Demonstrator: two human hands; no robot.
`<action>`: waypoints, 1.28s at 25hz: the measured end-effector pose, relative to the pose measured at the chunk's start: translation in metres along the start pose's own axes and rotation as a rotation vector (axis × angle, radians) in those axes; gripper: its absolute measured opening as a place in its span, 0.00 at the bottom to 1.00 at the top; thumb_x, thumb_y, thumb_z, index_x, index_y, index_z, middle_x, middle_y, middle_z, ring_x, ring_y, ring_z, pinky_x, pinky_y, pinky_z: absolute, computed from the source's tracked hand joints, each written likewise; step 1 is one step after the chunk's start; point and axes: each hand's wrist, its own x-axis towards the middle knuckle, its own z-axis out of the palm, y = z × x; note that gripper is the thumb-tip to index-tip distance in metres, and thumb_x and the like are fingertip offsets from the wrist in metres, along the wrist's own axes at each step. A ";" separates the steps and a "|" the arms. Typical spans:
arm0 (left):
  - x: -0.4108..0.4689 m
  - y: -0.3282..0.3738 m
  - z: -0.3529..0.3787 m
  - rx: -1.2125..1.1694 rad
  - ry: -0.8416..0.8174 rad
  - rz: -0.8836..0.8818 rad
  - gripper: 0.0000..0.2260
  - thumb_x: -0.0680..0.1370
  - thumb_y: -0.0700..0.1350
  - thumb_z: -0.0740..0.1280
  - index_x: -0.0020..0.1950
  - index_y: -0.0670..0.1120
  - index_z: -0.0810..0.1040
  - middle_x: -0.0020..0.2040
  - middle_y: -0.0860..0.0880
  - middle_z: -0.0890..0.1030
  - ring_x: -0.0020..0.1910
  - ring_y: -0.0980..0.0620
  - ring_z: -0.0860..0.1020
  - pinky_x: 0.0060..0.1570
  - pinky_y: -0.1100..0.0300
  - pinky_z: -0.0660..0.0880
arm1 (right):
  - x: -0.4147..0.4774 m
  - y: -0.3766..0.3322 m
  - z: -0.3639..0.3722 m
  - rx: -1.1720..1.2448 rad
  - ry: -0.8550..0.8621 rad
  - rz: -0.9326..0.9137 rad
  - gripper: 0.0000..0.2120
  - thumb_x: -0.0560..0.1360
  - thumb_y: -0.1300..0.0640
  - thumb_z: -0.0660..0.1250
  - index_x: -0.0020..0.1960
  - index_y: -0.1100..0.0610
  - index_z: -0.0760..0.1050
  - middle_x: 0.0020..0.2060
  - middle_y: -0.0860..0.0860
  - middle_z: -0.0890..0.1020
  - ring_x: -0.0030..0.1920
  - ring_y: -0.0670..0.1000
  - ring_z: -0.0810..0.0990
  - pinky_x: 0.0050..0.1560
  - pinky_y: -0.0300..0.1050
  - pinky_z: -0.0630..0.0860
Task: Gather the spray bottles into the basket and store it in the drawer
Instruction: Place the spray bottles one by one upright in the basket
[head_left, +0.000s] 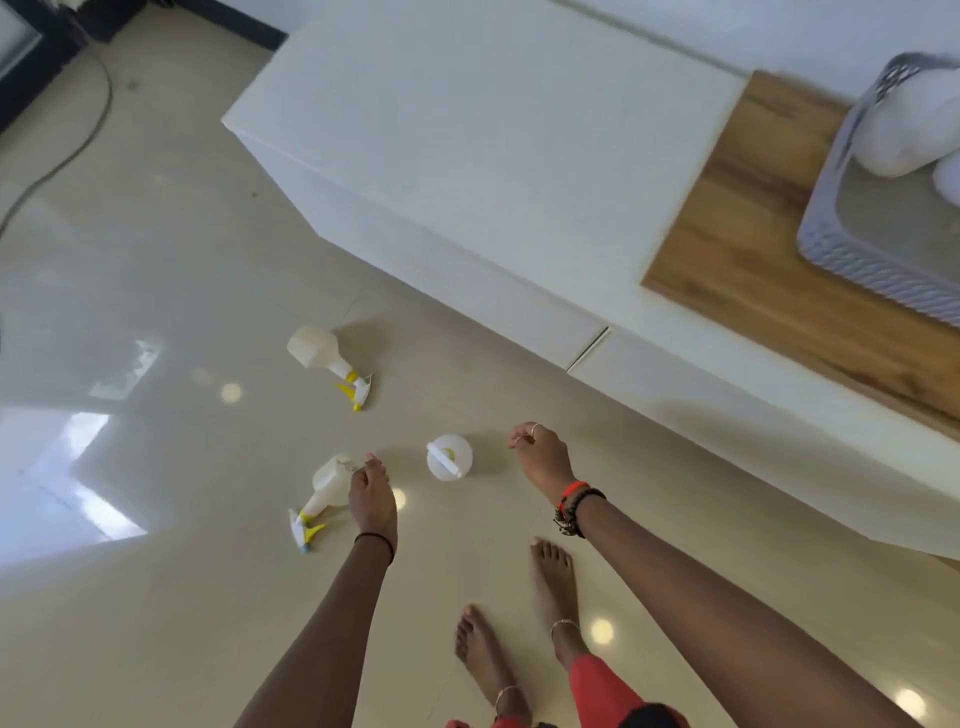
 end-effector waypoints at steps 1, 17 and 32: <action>0.016 -0.011 0.008 0.003 -0.006 -0.023 0.13 0.83 0.50 0.55 0.44 0.45 0.72 0.47 0.46 0.73 0.49 0.49 0.70 0.52 0.56 0.65 | 0.016 0.008 0.010 -0.011 -0.014 0.000 0.16 0.77 0.63 0.55 0.59 0.61 0.77 0.58 0.55 0.82 0.60 0.54 0.77 0.53 0.37 0.70; 0.176 -0.141 0.098 -0.009 -0.257 -0.347 0.24 0.81 0.59 0.56 0.73 0.50 0.67 0.70 0.47 0.70 0.63 0.45 0.73 0.61 0.53 0.71 | 0.195 0.090 0.149 0.056 -0.368 0.053 0.22 0.82 0.55 0.51 0.75 0.56 0.60 0.74 0.53 0.65 0.72 0.53 0.66 0.73 0.49 0.63; 0.062 -0.069 0.085 -0.115 -0.300 -0.274 0.20 0.82 0.49 0.59 0.74 0.46 0.66 0.63 0.48 0.74 0.58 0.48 0.74 0.52 0.56 0.75 | 0.103 0.046 0.095 0.131 -0.317 0.100 0.23 0.80 0.57 0.53 0.75 0.50 0.62 0.53 0.48 0.74 0.49 0.48 0.71 0.55 0.43 0.73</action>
